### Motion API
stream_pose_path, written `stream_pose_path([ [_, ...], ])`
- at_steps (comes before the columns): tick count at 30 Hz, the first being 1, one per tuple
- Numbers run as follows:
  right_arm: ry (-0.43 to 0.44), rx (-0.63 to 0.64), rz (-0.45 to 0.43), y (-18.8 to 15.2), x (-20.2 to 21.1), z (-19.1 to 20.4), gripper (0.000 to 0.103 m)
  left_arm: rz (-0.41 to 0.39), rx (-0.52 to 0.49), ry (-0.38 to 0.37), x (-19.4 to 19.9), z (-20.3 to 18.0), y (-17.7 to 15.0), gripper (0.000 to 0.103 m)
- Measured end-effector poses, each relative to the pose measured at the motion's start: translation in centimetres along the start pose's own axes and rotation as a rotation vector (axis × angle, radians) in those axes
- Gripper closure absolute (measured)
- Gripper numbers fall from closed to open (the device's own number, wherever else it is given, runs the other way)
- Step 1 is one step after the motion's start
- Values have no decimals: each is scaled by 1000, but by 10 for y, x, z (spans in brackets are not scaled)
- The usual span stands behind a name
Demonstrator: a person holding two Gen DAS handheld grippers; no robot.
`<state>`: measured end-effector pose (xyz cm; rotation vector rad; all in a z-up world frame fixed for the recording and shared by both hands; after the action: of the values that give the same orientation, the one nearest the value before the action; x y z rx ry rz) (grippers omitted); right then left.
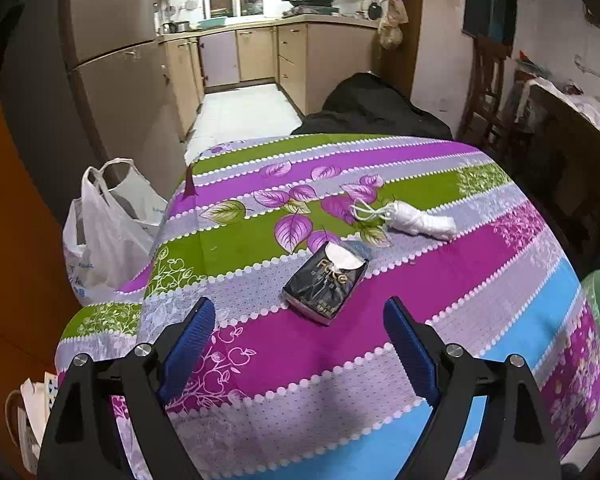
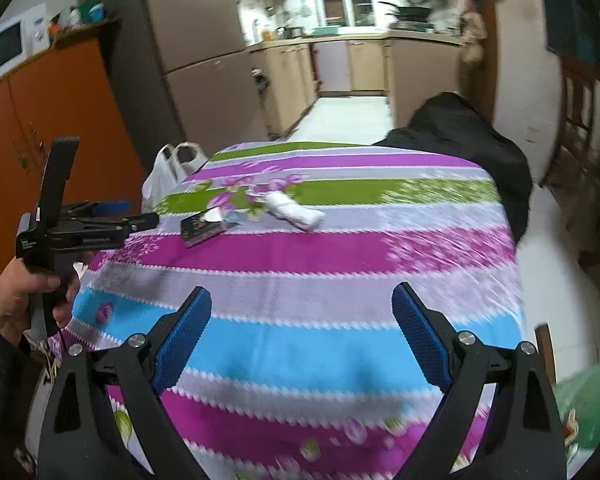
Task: Collect trash
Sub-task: 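Grasp the black tissue pack with the left tool while the right tool grasps the white cloth bundle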
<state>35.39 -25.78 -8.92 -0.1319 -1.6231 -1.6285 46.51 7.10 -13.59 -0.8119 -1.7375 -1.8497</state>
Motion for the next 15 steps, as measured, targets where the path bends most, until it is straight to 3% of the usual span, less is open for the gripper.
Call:
stream_pose_path([
  [11,80,203,150,25,-96,24,15,71,-52,-149,-59,-16,0,17],
  [15,93,247,207,33,-131,15,32,87,-73,-170,-73,-20,-1,17],
])
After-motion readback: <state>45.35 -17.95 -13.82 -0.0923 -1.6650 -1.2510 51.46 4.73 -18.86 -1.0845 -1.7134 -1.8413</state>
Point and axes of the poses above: each gripper's, at about its wrist camera, not at the fingertips, and x roughly against the way its jaws point, z to its left, y to its top, the point moved 5 cm from there along -x, roughly the way its jaws point, and after that the axes turned 4 degrees about -z, right-handed, at the moved point
